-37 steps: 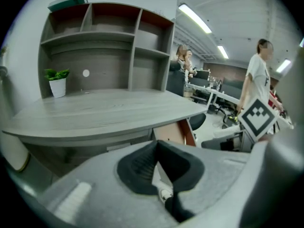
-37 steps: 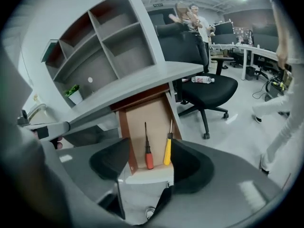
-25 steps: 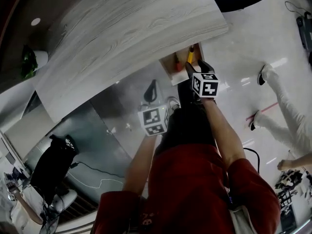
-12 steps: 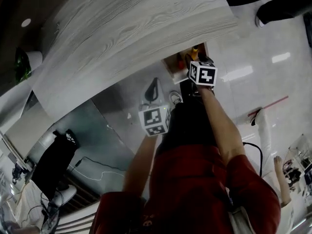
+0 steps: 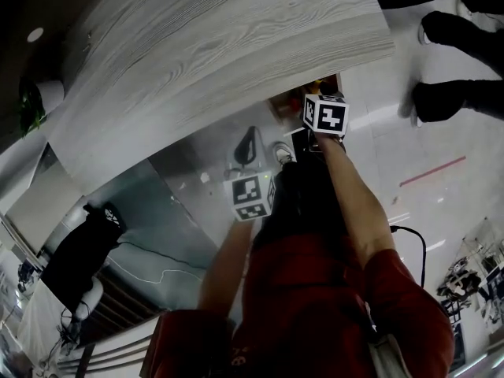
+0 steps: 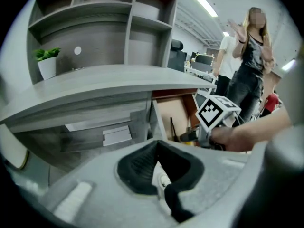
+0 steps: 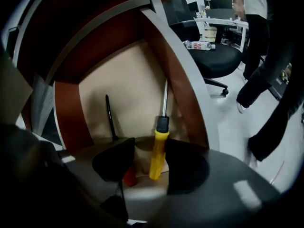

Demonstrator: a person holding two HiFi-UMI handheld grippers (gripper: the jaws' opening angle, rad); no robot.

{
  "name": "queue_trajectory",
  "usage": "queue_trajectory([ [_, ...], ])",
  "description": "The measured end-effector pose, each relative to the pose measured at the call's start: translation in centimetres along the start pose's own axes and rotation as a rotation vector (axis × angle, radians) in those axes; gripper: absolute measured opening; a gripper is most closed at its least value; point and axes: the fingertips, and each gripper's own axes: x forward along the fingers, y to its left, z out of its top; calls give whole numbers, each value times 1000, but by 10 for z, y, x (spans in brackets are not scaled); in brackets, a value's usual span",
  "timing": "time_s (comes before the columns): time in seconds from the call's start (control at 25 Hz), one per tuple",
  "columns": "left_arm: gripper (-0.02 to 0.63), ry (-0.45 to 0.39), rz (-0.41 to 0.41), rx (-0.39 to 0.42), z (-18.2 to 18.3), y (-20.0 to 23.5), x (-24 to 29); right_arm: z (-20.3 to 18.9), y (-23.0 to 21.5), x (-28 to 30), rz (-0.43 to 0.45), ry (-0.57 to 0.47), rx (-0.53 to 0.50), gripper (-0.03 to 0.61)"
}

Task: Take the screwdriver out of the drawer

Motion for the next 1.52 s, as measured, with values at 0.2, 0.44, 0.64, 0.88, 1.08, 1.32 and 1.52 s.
queue_trajectory([
  [0.2,-2,6,3,-4,-2,-1,1,1,0,-1,21,1,-42,167],
  [0.44,-2,10,9,-3,-8,-2,-2,-1,0,1,28,2,-57,83],
  [0.64,-2,-4,11,2,-7,-3,-8,-4,1,-4,49,8,-47,80],
  [0.88,-2,-17,1,7,-2,-8,-22,-3,12,-26,76,12,-61,80],
  [1.08,-2,-50,-8,21,6,-12,-39,-8,20,-49,88,8,-69,80],
  [1.32,-2,-90,-20,27,14,-21,-72,-24,28,-94,83,-4,-76,80],
  [1.52,-2,-113,-21,27,17,-22,-103,-40,40,-133,92,-29,-92,80],
])
